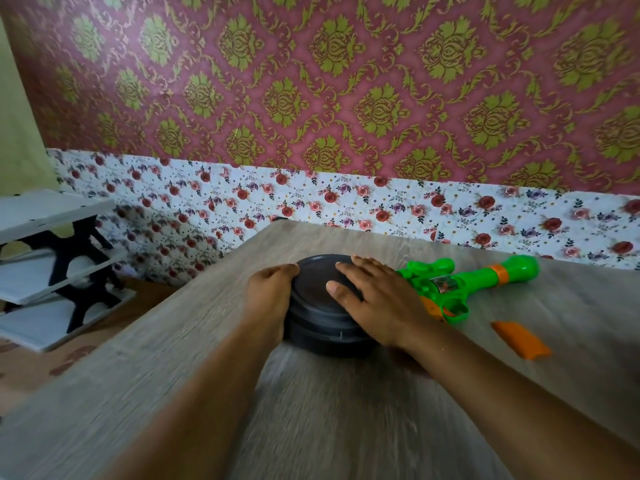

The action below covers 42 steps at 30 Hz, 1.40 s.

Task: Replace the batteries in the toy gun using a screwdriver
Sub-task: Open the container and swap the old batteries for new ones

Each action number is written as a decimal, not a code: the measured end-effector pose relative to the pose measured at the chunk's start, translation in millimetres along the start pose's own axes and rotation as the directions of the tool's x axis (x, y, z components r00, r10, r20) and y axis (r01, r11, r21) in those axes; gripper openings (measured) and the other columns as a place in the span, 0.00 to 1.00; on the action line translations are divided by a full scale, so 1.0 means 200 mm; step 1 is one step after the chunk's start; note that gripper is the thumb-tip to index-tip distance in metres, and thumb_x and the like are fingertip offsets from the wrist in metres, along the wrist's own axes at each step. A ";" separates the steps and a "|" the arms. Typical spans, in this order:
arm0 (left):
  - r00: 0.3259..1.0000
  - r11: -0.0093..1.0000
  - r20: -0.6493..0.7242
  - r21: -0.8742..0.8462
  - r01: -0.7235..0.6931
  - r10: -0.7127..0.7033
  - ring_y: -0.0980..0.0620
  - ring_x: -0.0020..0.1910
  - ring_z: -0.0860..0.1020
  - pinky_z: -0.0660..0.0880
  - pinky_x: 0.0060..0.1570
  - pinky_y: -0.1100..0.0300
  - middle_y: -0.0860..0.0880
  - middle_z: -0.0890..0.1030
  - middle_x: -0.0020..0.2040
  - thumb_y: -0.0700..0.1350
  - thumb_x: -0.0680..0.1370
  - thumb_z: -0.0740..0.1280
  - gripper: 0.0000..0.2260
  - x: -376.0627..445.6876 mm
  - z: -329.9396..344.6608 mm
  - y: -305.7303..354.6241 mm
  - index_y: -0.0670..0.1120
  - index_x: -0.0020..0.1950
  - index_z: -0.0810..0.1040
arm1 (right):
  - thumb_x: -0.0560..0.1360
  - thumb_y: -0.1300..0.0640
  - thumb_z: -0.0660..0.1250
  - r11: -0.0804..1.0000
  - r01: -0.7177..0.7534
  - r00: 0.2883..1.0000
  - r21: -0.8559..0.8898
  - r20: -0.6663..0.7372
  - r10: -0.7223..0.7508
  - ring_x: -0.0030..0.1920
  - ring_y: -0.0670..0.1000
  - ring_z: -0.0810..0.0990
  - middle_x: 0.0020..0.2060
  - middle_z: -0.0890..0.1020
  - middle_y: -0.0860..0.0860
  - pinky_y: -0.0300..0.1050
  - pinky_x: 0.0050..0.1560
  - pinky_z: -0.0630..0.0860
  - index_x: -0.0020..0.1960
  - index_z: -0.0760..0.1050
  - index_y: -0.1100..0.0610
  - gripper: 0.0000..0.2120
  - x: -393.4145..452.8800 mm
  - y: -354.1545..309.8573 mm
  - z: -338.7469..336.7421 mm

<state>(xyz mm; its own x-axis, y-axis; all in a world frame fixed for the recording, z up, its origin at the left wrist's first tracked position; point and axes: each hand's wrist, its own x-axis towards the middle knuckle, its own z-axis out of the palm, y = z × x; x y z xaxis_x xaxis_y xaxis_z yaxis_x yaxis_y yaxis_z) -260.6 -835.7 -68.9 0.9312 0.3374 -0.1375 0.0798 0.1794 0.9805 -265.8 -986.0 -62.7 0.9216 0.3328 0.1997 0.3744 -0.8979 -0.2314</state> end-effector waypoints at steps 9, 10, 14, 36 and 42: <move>0.993 0.991 -0.058 -0.072 -0.109 0.105 0.47 0.37 0.80 0.79 0.35 0.56 0.46 0.82 0.37 0.43 0.76 0.68 0.05 -0.09 -0.03 0.07 0.46 0.40 0.80 | 0.77 0.41 0.56 0.989 0.055 0.993 0.134 -0.108 -0.041 0.73 0.51 0.58 0.73 0.60 0.51 0.47 0.71 0.59 0.73 0.59 0.53 0.28 -0.07 -0.02 -0.15; 0.989 0.988 -0.066 -0.075 -0.136 0.131 0.47 0.38 0.80 0.79 0.37 0.55 0.46 0.82 0.38 0.44 0.75 0.68 0.05 -0.09 -0.04 0.08 0.46 0.40 0.80 | 0.77 0.44 0.58 0.987 0.044 0.985 0.158 -0.172 -0.017 0.71 0.52 0.62 0.71 0.64 0.52 0.47 0.68 0.63 0.71 0.62 0.54 0.26 -0.08 -0.01 -0.20; 0.979 0.970 -0.051 -0.129 -0.205 0.199 0.46 0.42 0.80 0.79 0.43 0.52 0.46 0.82 0.39 0.44 0.75 0.68 0.06 -0.17 0.04 0.16 0.46 0.39 0.80 | 0.76 0.47 0.61 0.954 -0.180 0.956 0.241 -0.188 0.228 0.58 0.57 0.76 0.59 0.77 0.57 0.50 0.59 0.73 0.61 0.72 0.59 0.19 -0.14 0.15 -0.41; 0.801 0.997 0.598 0.065 -0.034 -0.011 0.52 0.41 0.75 0.72 0.39 0.59 0.50 0.77 0.43 0.47 0.78 0.65 0.05 -0.51 1.66 0.04 0.46 0.48 0.75 | 0.77 0.53 0.63 0.379 -0.410 0.594 0.830 -0.072 0.801 0.35 0.58 0.78 0.41 0.77 0.60 0.47 0.30 0.76 0.58 0.72 0.68 0.19 -0.72 1.52 -1.05; 0.726 0.980 0.659 0.141 0.140 -0.199 0.54 0.32 0.71 0.73 0.33 0.61 0.49 0.73 0.36 0.42 0.79 0.63 0.06 -0.42 1.95 -0.15 0.46 0.41 0.73 | 0.76 0.54 0.65 0.276 -0.476 0.523 0.835 0.017 0.852 0.35 0.58 0.77 0.37 0.77 0.60 0.50 0.33 0.76 0.53 0.74 0.68 0.16 -0.71 1.86 -0.96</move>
<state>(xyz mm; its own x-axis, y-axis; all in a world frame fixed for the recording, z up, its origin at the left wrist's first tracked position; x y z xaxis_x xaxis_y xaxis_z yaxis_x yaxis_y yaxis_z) -203.3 -1230.9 -32.6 0.8942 -0.3993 -0.2022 0.2589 0.0929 0.9614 -278.1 -1422.4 6.7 0.8030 -0.5860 -0.1087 -0.2499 -0.1655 -0.9540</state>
